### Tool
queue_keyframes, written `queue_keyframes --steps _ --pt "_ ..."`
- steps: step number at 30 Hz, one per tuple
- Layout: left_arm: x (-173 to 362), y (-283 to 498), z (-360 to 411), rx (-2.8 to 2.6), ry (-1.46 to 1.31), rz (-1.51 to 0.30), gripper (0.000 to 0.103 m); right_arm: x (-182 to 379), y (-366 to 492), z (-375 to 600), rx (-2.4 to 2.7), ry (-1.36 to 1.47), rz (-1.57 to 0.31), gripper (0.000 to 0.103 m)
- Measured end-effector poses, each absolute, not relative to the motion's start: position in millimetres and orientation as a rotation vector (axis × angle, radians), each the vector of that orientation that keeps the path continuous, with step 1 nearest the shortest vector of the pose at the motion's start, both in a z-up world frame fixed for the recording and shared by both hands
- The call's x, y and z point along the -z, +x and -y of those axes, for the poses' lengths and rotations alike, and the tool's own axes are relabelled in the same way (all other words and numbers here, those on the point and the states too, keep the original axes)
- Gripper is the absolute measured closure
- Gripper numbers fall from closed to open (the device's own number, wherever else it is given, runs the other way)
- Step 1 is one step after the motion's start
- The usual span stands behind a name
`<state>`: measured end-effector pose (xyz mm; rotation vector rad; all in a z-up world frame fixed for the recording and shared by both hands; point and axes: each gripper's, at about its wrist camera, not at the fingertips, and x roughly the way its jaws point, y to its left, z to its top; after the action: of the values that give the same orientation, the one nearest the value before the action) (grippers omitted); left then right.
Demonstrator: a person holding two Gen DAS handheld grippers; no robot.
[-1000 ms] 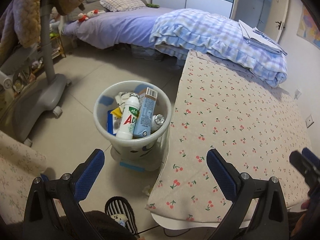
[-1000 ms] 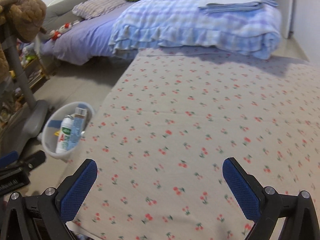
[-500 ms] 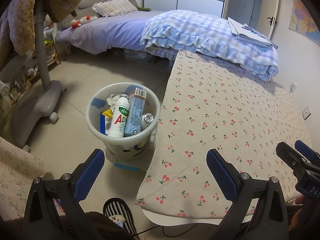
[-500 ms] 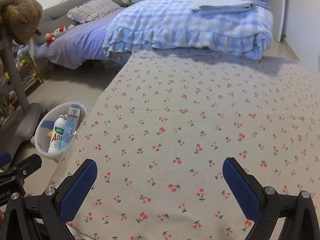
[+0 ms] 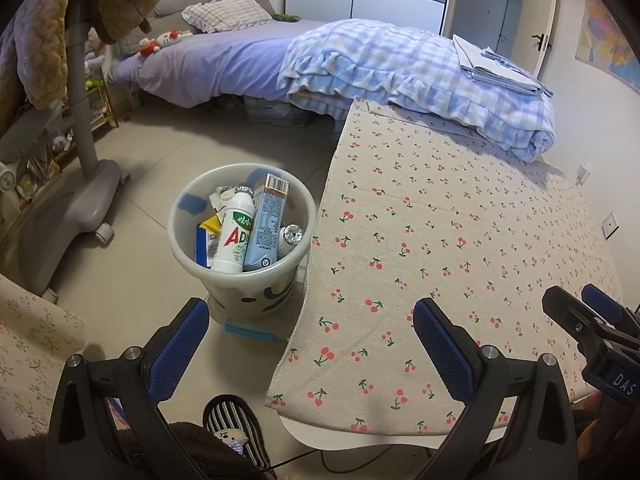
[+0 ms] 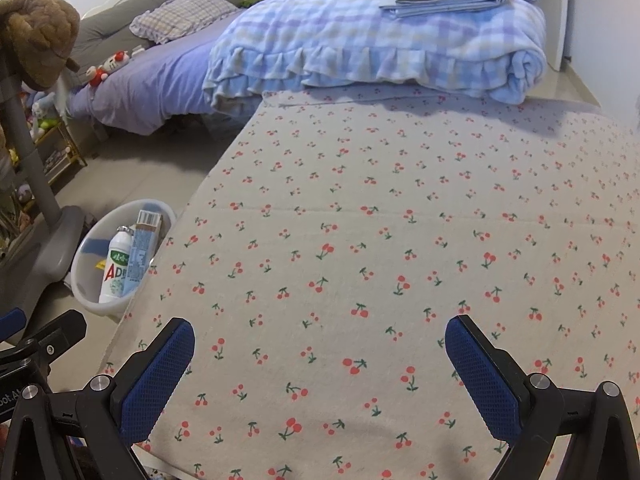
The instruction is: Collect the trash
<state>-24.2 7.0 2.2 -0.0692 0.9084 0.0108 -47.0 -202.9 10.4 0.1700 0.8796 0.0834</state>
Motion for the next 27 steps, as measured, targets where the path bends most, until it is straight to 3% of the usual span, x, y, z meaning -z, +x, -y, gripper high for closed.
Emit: queue_keyframes --steps 27 --pt "0.4 -23.5 -6.5 0.003 -0.084 -0.922 0.000 -5.7 -47.9 201.6 -0.084 0.196 -0.896 0.000"
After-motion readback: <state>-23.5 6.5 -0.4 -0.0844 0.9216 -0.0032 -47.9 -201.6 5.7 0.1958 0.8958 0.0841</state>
